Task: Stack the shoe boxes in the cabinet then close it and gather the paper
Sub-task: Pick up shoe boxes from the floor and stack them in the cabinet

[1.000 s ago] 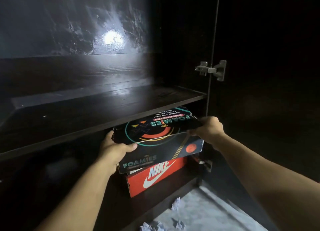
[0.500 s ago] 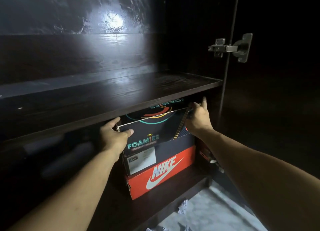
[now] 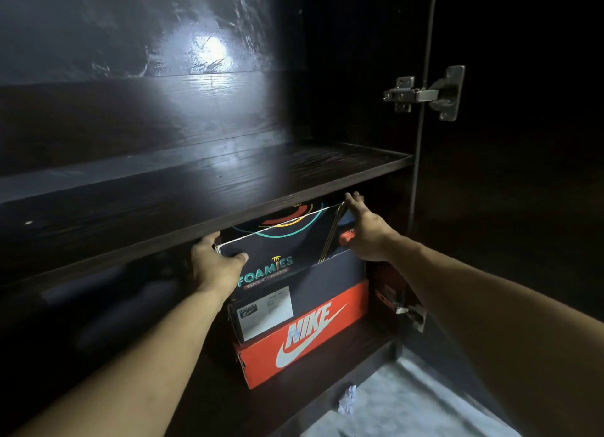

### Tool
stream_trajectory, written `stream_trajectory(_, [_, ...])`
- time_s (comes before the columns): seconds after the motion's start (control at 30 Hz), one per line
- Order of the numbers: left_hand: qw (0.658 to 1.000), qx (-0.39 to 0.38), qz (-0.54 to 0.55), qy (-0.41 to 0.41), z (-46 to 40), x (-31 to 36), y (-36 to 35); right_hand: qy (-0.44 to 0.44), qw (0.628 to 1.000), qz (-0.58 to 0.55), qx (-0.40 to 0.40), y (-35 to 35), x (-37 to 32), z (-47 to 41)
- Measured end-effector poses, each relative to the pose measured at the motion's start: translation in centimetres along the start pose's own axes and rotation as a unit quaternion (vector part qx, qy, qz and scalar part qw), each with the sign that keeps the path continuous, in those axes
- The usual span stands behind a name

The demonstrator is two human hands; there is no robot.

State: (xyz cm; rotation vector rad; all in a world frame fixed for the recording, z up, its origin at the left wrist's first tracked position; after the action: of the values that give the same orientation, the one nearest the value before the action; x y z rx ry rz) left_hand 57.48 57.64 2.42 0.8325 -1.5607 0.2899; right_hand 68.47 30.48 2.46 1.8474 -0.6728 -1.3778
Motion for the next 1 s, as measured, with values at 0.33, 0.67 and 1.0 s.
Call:
stream_trajectory(0.33, [0.966, -0.096, -0.234, -0.047, 11.0, 2.2, -6.0, -0.056, 0.995, 0.076, -0.017, 7.6, 3.8, 14.0])
stream_trajectory(0.67, [0.751, -0.577, -0.290, -0.136, 37.8, 11.3, -21.9, -0.203, 0.973, 0.093, -0.055, 21.0, 14.0, 37.0])
stream_trajectory(1.0, [0.655, -0.687, -0.240, -0.205, 62.8, 13.9, -30.0, -0.454, 0.886, 0.085, 0.023, 30.2, 30.1, 63.4])
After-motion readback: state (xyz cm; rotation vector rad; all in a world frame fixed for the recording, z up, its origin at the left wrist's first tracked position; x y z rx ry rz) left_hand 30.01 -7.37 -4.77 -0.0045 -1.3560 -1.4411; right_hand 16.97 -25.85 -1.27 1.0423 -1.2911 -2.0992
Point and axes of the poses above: each hand's wrist, its own z-axis away from the middle knuckle, its own y-axis out of the back of the hand, x = y × z, the point moved 10 cm from there along -z, towards the middle knuckle, and after that the axes turned 3 degrees about z, right-handed, at the moved point
